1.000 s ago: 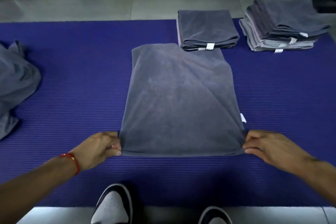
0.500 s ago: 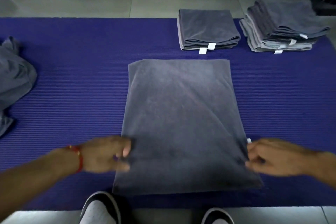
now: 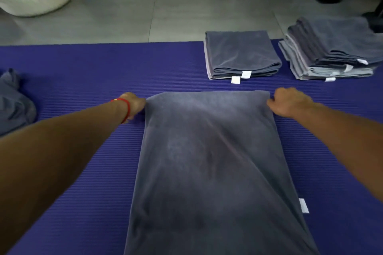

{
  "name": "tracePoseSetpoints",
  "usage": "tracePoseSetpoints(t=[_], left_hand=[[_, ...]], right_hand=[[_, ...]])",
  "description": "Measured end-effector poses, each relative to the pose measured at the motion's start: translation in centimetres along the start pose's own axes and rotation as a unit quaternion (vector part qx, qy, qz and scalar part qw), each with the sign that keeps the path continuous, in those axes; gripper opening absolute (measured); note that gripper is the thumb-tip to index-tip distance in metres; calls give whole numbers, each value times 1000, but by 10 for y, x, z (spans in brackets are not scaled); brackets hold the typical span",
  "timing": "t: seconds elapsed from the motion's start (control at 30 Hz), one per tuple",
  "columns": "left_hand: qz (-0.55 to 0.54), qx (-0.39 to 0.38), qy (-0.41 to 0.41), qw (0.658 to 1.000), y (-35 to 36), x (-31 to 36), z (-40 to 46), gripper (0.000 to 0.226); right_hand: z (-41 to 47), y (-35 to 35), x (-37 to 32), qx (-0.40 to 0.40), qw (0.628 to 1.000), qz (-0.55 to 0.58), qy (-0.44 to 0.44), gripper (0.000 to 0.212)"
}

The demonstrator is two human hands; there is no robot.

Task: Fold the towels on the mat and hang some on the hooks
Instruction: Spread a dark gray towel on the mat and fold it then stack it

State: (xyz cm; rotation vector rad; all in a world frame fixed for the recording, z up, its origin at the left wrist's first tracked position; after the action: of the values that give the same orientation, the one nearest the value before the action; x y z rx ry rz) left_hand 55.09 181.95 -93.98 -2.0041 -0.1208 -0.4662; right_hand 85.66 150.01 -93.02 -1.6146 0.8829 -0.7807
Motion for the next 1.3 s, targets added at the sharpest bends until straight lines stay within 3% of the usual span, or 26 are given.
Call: tracePoseSetpoints(t=[0.1,0.27,0.37,0.47,0.53,0.67,0.87,0.97,1.1,1.2,1.3], left_hand=[[-149,-13,-63,987,15,-3,9,48],[-292,-41,-11,955,24,6,12,20],[-364,3,8,932,21,-7,18,14],[-384,28,5,923,16,-17,23,21],[-400,-1,3,916,18,-14,22,21],[-419,-102,-19,902,24,-8,22,25],[-386,-104,-35,916,20,-9,26,31],[-354,-78,-48,931,17,-3,26,45],[-371,-12,-76,925,17,2,33,19],[-392,22,-107,914,19,3,33,19],[-366,68,-79,925,21,2,33,10]], right_hand=[[11,29,4,14,982,162,101,50],[23,35,3,72,926,350,123,29],[24,35,5,129,891,410,145,16],[27,35,12,185,869,435,147,17],[29,35,15,203,859,445,150,19],[35,42,15,189,845,477,150,23],[30,55,16,165,838,497,153,26],[27,57,13,171,828,506,167,24],[27,57,12,161,830,506,171,20],[28,60,13,153,824,518,173,15],[31,62,11,170,828,504,177,18]])
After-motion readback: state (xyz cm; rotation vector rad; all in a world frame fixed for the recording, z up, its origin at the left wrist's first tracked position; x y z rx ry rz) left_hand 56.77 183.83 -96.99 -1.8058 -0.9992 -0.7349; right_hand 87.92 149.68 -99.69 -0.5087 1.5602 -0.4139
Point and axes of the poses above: each hand's wrist, its own z-axis towards the middle knuckle, its own y-axis out of the palm, x = y × z, the point moved 3 cm from there along z, towards the middle knuckle, and after that the axes turned 11 degrees about x, right-handed, at the moved point
